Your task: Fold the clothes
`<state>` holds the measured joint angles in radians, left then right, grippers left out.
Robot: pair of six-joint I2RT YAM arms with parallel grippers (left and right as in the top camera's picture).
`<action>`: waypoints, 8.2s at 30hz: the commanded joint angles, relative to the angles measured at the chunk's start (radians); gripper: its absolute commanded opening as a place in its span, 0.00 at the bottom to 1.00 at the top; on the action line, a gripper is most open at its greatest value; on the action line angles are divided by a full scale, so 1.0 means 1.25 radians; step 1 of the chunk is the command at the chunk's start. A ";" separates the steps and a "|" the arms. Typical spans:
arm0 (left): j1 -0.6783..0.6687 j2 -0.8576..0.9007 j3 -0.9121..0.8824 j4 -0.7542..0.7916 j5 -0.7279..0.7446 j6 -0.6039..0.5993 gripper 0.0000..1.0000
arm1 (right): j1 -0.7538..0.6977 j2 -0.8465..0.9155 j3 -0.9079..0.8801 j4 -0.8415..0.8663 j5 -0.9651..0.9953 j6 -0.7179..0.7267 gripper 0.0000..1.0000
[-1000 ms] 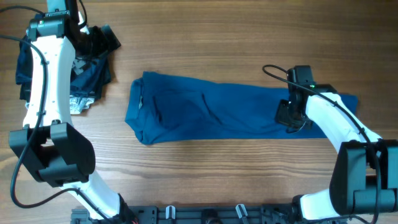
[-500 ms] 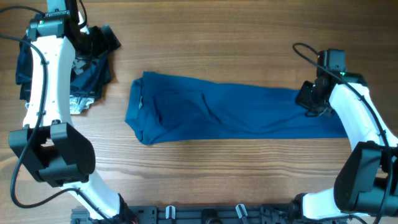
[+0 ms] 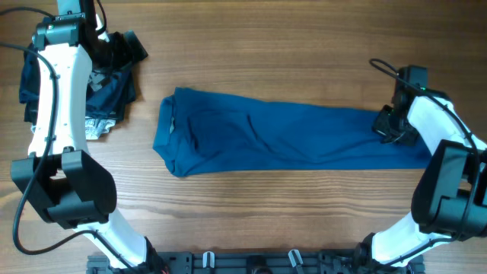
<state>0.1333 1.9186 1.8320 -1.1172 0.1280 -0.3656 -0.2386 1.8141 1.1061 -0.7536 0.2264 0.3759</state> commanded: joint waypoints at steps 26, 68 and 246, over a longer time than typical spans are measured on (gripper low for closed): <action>0.005 0.011 0.004 0.002 0.007 -0.010 1.00 | -0.158 -0.070 -0.022 0.124 -0.121 0.034 0.12; 0.005 0.011 0.004 0.002 0.007 -0.010 1.00 | -0.187 -0.083 -0.116 0.108 -0.113 -0.006 0.05; 0.005 0.011 0.004 0.002 0.007 -0.010 1.00 | 0.457 -0.138 -0.038 -0.113 -0.100 0.015 0.04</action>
<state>0.1333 1.9190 1.8320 -1.1168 0.1280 -0.3656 0.3313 1.6253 1.0939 -0.9302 0.1055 0.3779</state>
